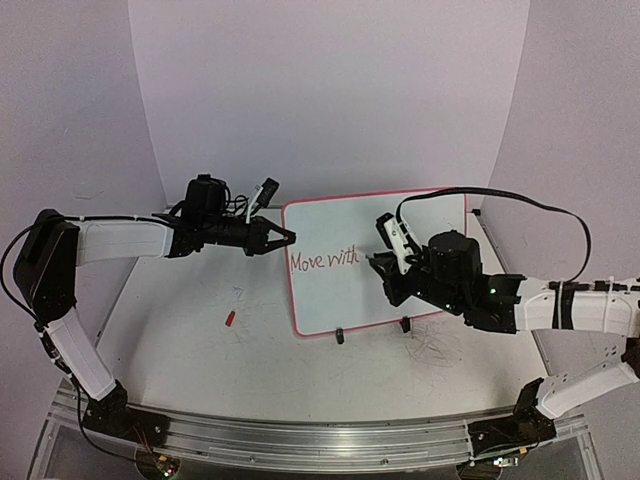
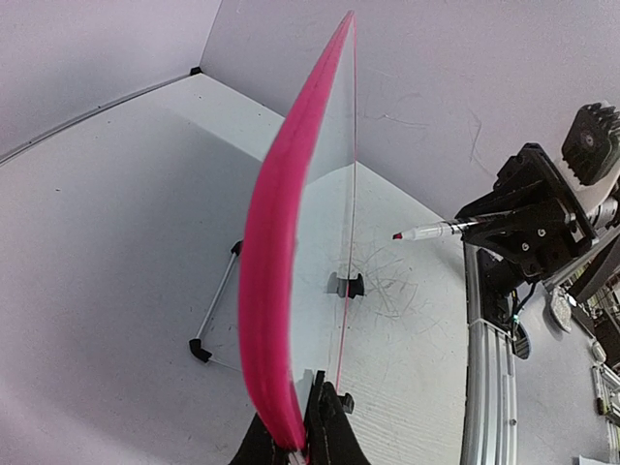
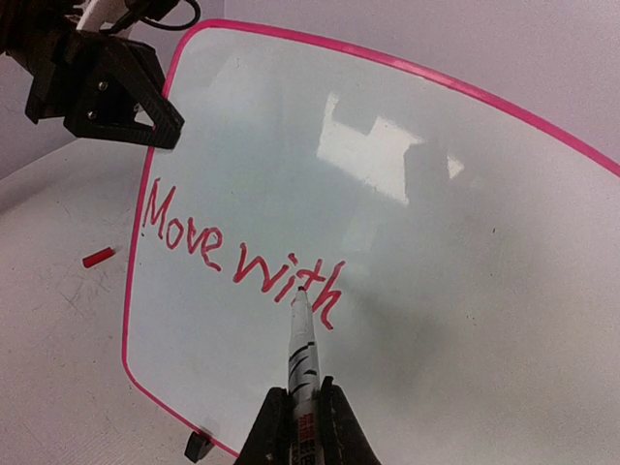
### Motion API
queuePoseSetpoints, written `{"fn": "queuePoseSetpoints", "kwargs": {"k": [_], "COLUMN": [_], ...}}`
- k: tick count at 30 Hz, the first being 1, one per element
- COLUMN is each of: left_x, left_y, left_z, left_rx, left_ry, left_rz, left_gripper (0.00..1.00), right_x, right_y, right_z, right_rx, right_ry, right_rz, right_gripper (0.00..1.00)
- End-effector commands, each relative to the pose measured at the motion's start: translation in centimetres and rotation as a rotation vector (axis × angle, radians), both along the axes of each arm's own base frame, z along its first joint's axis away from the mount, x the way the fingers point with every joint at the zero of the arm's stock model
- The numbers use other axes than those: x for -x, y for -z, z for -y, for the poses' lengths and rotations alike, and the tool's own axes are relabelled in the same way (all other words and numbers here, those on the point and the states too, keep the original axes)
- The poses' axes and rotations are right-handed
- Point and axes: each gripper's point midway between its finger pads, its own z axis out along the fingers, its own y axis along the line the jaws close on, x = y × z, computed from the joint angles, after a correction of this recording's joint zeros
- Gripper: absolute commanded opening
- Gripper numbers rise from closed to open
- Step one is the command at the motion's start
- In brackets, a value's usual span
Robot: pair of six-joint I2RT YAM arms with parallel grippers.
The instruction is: Write a sentence on the whiteboard
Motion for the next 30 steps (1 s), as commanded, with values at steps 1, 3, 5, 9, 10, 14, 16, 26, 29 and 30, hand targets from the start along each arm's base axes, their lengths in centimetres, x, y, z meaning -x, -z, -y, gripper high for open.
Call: {"fn": "queuePoseSetpoints", "kwargs": {"k": [1,3,5,9,10,14,16,26,29,30], "left_x": [-3.1,-3.4,-3.5,-3.5,-3.5,-3.6,-3.6,-3.4,-3.4,-3.4], "left_y": [1.3,1.3,1.3,1.2,1.1,0.7,0.3,-0.1,-0.2,-0.2], "left_z": [-1.3,-1.4,-1.4,-1.4,-1.5,-1.7,-1.8,-1.9,-1.9,-1.9], "left_rx": [-0.099,-0.103,-0.104,-0.102,-0.102,-0.108,-0.105,-0.101,-0.099,-0.1], "left_ry": [-0.151,-0.165,-0.175,-0.176,-0.178,-0.193,-0.193,-0.192,-0.192,-0.193], "left_rz": [0.069,0.071,0.072,0.067,0.069,0.086,0.093,0.099,0.101,0.1], "left_gripper": [0.0,0.0,0.0,0.0,0.0,0.0,0.0,0.0,0.0,0.0], "right_x": [0.0,0.1,0.1,-0.1,-0.2,-0.5,-0.7,-1.7,-1.4,-1.4], "right_y": [-2.4,-2.2,-2.0,-2.0,-2.0,-1.6,-1.0,-1.2,-1.3,-1.3], "right_z": [-1.5,-1.8,-1.9,-1.5,-1.4,-1.3,-1.3,0.4,1.6,1.9], "right_rx": [-0.032,-0.022,-0.001,0.04,0.055,0.084,0.076,-0.016,-0.029,-0.032], "right_ry": [-0.009,-0.011,-0.007,0.015,0.02,0.029,0.039,0.122,0.147,0.158], "right_rz": [0.013,-0.004,-0.018,-0.005,0.008,0.028,0.03,0.054,0.067,0.071], "right_gripper": [0.0,0.0,0.0,0.0,0.0,0.0,0.0,0.0,0.0,0.0]}}
